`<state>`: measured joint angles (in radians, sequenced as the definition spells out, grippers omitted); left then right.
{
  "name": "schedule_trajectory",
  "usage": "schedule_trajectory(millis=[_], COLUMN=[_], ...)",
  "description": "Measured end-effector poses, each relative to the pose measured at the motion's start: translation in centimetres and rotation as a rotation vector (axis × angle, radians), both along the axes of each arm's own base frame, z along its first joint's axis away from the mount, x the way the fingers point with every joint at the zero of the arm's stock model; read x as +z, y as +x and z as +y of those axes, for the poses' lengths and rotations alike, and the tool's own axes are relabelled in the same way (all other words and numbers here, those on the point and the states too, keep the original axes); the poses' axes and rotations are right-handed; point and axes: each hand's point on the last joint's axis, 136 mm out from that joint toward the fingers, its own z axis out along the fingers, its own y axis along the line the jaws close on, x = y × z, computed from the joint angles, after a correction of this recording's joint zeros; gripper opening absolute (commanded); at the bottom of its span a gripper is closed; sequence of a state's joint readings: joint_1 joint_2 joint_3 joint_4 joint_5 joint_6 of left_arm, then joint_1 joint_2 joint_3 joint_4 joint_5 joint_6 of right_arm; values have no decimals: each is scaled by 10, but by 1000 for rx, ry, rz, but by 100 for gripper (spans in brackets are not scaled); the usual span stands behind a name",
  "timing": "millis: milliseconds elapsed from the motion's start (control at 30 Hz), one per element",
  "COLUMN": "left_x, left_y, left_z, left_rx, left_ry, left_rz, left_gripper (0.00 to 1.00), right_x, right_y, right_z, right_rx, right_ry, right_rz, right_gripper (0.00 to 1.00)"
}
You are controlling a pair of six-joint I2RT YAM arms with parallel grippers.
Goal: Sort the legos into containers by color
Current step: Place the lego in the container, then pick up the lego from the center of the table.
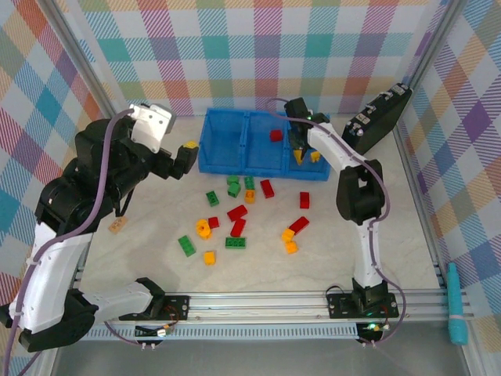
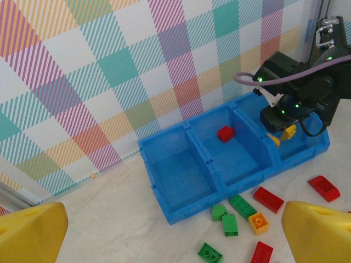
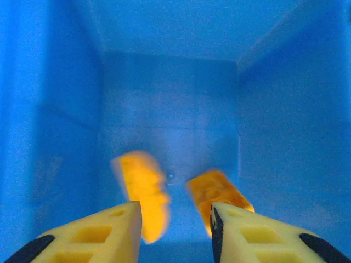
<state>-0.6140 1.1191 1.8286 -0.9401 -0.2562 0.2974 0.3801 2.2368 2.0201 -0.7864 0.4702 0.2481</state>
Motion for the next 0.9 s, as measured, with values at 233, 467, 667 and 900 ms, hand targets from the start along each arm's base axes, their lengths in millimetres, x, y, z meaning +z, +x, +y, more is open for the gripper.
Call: schedule_trajectory(millis=[233, 467, 667, 900], left_x=[3, 13, 6, 4], left_y=[-3, -10, -7, -7], left_z=[7, 14, 11, 9], left_rx=[18, 29, 28, 19], left_ry=[8, -13, -3, -2], left_rz=[-27, -63, -48, -41], left_gripper=[100, 100, 100, 100], right_x=[-7, 33, 57, 8], right_y=[-25, -110, -196, -244], right_z=[-6, -20, -20, -5], right_rx=[3, 5, 35, 73], right_ry=[7, 112, 263, 348], right_rz=[46, 41, 8, 115], right_gripper=[43, 48, 54, 63])
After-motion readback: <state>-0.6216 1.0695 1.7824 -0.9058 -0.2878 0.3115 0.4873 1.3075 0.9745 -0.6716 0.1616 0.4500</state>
